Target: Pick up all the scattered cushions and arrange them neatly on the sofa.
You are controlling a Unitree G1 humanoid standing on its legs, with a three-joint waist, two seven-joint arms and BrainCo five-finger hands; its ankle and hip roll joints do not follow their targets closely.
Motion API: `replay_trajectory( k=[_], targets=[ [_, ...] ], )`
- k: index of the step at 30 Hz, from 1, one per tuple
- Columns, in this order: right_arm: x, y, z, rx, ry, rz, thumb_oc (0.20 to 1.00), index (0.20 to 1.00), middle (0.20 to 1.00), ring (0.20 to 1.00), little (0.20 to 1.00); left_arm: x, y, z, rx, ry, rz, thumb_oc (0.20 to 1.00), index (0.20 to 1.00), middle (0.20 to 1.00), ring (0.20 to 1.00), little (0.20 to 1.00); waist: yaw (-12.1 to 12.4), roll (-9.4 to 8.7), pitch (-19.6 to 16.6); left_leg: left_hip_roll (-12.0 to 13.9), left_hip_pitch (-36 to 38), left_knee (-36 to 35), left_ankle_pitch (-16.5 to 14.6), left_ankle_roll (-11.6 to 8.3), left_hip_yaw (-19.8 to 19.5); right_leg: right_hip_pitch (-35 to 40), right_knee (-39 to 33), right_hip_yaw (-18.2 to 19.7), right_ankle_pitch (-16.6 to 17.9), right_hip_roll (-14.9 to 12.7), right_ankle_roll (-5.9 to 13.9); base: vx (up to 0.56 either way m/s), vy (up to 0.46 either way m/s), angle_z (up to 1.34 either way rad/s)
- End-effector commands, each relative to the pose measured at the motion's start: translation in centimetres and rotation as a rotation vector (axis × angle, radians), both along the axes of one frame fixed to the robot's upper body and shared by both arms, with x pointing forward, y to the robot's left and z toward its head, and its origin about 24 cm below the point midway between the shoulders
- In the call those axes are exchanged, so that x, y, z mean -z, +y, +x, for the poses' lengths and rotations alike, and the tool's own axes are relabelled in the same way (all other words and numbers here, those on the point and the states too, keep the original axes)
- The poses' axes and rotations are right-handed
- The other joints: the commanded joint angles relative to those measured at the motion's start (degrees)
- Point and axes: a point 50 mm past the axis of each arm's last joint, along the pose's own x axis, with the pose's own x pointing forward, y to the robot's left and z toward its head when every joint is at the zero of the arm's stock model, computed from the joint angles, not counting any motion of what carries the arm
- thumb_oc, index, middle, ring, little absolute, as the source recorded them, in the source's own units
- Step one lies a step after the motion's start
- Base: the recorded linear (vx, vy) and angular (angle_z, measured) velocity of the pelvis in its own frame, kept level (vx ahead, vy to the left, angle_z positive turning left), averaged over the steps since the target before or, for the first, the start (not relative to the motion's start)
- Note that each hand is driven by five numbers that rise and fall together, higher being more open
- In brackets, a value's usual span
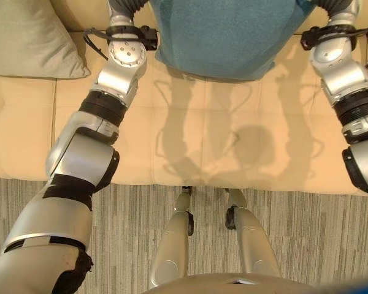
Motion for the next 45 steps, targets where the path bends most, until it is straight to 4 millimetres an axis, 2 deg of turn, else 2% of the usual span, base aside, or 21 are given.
replay_trajectory(
  k=[1,2,3,5,11,12,15,16,20,21,22,27,31,34,35,36,39,40,42,45],
  targets=[
    [1.3,-1.1,0.4,0.071,0.080,-0.055,1.000,1.000,1.000,1.000,1.000,-0.5,1.8,-0.1,-0.061,-0.002,0.069,1.000,1.000,1.000,1.000,1.000,0.38,-0.89,-7.62,-2.12,1.93,-0.06,-3.13,-2.80,1.48,3.39,0.26,0.88,-2.89,-2.55,8.91,0.00,0.000,0.00],
    [1.2,-2.1,0.4,0.107,0.099,-0.052,1.000,1.000,1.000,1.000,1.000,-0.6,2.8,-0.1,-0.090,0.009,0.065,1.000,1.000,1.000,1.000,1.000,0.46,-0.81,-7.90,-2.14,1.91,-0.06,-3.12,-2.82,1.51,3.38,0.26,0.80,-2.86,-2.59,8.96,0.00,0.000,0.00],
    [1.1,-2.1,0.4,0.107,0.098,-0.052,1.000,1.000,1.000,1.000,1.000,-0.7,2.8,-0.1,-0.090,0.008,0.065,1.000,1.000,1.000,1.000,1.000,0.38,-0.84,-7.88,-2.25,1.68,-0.06,-2.79,-2.78,1.47,3.18,0.26,0.77,-2.61,-2.70,8.97,0.00,0.000,0.00],
    [1.1,-4.8,-0.3,0.183,0.112,-0.033,1.000,1.000,1.000,1.000,1.000,0.1,5.4,-0.4,-0.158,0.043,0.058,1.000,1.000,1.000,1.000,1.000,0.39,-0.81,-8.62,-2.37,1.51,-0.06,-2.80,-2.89,1.70,3.02,0.26,0.77,-2.62,-2.70,8.96,0.00,0.000,0.00],
    [2.7,-7.2,-1.1,0.226,0.143,-0.045,1.000,1.000,1.000,1.000,1.000,2.0,7.4,-0.9,-0.197,0.075,0.092,1.000,1.000,1.000,1.000,1.000,0.39,-0.99,-9.49,-2.41,2.27,-0.06,-3.03,-3.07,1.95,4.02,0.26,0.17,-3.00,-2.87,9.01,0.00,0.000,0.00],
    [3.5,-7.7,-1.5,0.214,0.140,-0.051,1.000,1.000,1.000,1.000,1.000,3.3,7.9,-1.2,-0.202,0.096,0.128,1.000,1.000,1.000,1.000,1.000,0.35,-1.09,-9.74,-2.18,3.23,-0.06,-3.37,-3.17,2.05,5.04,0.26,0.14,-3.30,-2.97,8.98,0.05,-0.001,-0.01],
    [5.3,-8.2,-2.1,0.196,0.150,-0.054,1.000,1.000,1.000,1.000,1.000,5.0,8.2,-1.8,-0.195,0.110,0.176,1.000,1.000,1.000,1.000,1.000,0.15,-1.35,-10.31,-2.04,4.49,-0.06,-3.80,-3.12,2.07,6.50,0.26,-0.02,-3.70,-3.02,8.89,0.03,0.007,0.00],
    [8.0,-8.7,-2.9,0.168,0.179,-0.046,1.000,1.000,1.000,1.000,1.000,7.6,8.6,-2.6,-0.177,0.138,0.195,1.000,1.000,1.000,1.000,1.000,-0.05,-1.52,-10.69,-1.80,6.10,-0.06,-4.42,-2.95,2.25,8.13,0.26,-0.28,-4.21,-3.14,8.77,0.07,0.006,0.03],
    [15.9,-10.0,-5.6,0.136,0.308,0.045,1.000,1.000,1.000,1.000,1.000,13.4,8.6,-5.0,-0.129,0.215,0.208,1.000,1.000,1.000,1.000,1.000,-0.24,-2.19,-11.57,-1.26,9.76,-0.06,-5.67,-2.81,2.54,12.07,0.26,-0.65,-5.29,-3.40,8.60,0.07,-0.002,0.10],
    [16.1,-10.0,-5.7,0.136,0.314,0.045,1.000,1.000,1.000,1.000,1.000,13.7,8.6,-5.1,-0.128,0.220,0.210,1.000,1.000,1.000,1.000,1.000,-0.19,-2.25,-11.69,-1.26,10.02,-0.06,-5.73,-2.81,2.53,12.32,0.26,-0.67,-5.36,-3.40,8.60,0.07,-0.014,0.16],
    [19.8,-10.1,-7.3,0.117,0.389,0.084,1.000,1.000,1.000,1.000,1.000,16.6,8.6,-6.5,-0.111,0.279,0.203,1.000,1.000,1.000,1.000,1.000,-0.24,-2.62,-11.77,-0.94,11.83,-0.06,-6.23,-2.73,2.78,14.26,0.26,-0.80,-5.88,-3.51,8.51,0.08,-0.011,0.11],
    [28.2,-10.4,-11.9,0.111,0.658,0.144,1.000,1.000,1.000,1.000,1.000,24.5,9.6,-10.8,-0.101,0.510,0.127,1.000,1.000,1.000,1.000,1.000,-0.17,-3.31,-11.99,-0.30,17.05,-0.06,-7.24,-2.49,3.11,19.65,0.26,-1.42,-7.30,-3.24,8.31,0.06,-0.016,0.00],
    [32.8,-9.8,-14.6,0.091,0.838,0.173,1.000,1.000,1.000,1.000,1.000,30.8,10.3,-14.5,-0.110,0.762,0.089,1.000,1.000,1.000,1.000,1.000,0.00,-3.57,-12.05,0.24,20.47,-0.06,-7.66,-1.99,3.49,23.21,0.26,-1.57,-8.15,-2.86,8.00,0.01,-0.007,0.00],
    [36.1,-9.2,-16.6,0.079,0.979,0.211,1.000,1.000,1.000,1.000,1.000,36.2,10.4,-17.9,-0.124,1.000,0.028,1.000,1.000,1.000,1.000,1.000,0.06,-3.54,-12.36,0.52,22.82,-0.06,-7.92,-1.57,3.95,25.51,0.26,-1.39,-8.56,-2.41,7.82,0.00,0.000,0.00],
    [38.1,-8.5,-17.6,0.067,1.069,0.229,1.000,1.000,1.000,1.000,1.000,39.0,10.2,-19.8,-0.122,1.142,0.028,1.000,1.000,1.000,1.000,1.000,0.08,-3.46,-12.60,0.72,23.99,-0.06,-8.08,-1.29,4.29,26.58,0.26,-1.40,-8.75,-2.27,7.74,-0.03,-0.004,-0.04],
    [39.4,-8.1,-18.3,0.059,1.127,0.240,1.000,1.000,1.000,1.000,1.000,40.8,10.0,-21.1,-0.124,1.230,0.010,1.000,1.000,1.000,1.000,1.000,0.13,-3.45,-12.65,0.80,24.79,-0.06,-8.14,-1.19,4.35,27.26,0.26,-1.29,-8.83,-2.14,7.65,-0.04,-0.010,-0.09],
    [42.0,-7.2,-20.0,0.048,1.264,0.246,1.000,1.000,1.000,1.000,1.000,44.8,9.1,-24.6,-0.134,1.450,-0.016,1.000,1.000,1.000,1.000,1.000,0.23,-3.47,-12.80,1.13,26.81,-0.06,-8.58,-0.83,4.67,29.29,0.26,-0.78,-9.27,-1.74,7.43,-0.03,-0.024,-0.13],
    [43.6,-6.7,-21.3,0.043,1.348,0.243,1.000,1.000,1.000,1.000,1.000,46.7,8.5,-26.9,-0.140,1.574,-0.029,1.000,1.000,1.000,1.000,1.000,0.28,-3.52,-13.02,1.35,28.11,-0.06,-8.93,-0.60,4.65,30.52,0.26,-0.57,-9.76,-1.42,7.18,-0.01,-0.065,-0.01],
    [45.8,-6.0,-23.8,0.054,1.485,0.260,1.000,1.000,1.000,1.000,1.000,48.5,8.1,-29.9,-0.160,1.727,-0.051,1.000,1.000,1.000,1.000,1.000,0.37,-3.64,-13.01,2.00,29.84,-0.06,-9.00,-0.69,4.37,32.55,0.26,-0.26,-10.83,-0.71,6.65,-0.06,-0.121,-0.03],
    [47.4,-5.4,-25.8,0.079,1.573,0.317,1.000,1.000,1.000,1.000,1.000,49.0,8.2,-31.0,-0.191,1.782,-0.061,1.000,1.000,1.000,1.000,1.000,0.18,-3.66,-12.14,3.06,29.64,-0.06,-7.80,-1.35,3.93,32.96,0.26,-0.08,-11.65,0.36,5.85,-0.11,-0.101,0.08]
  ],
)
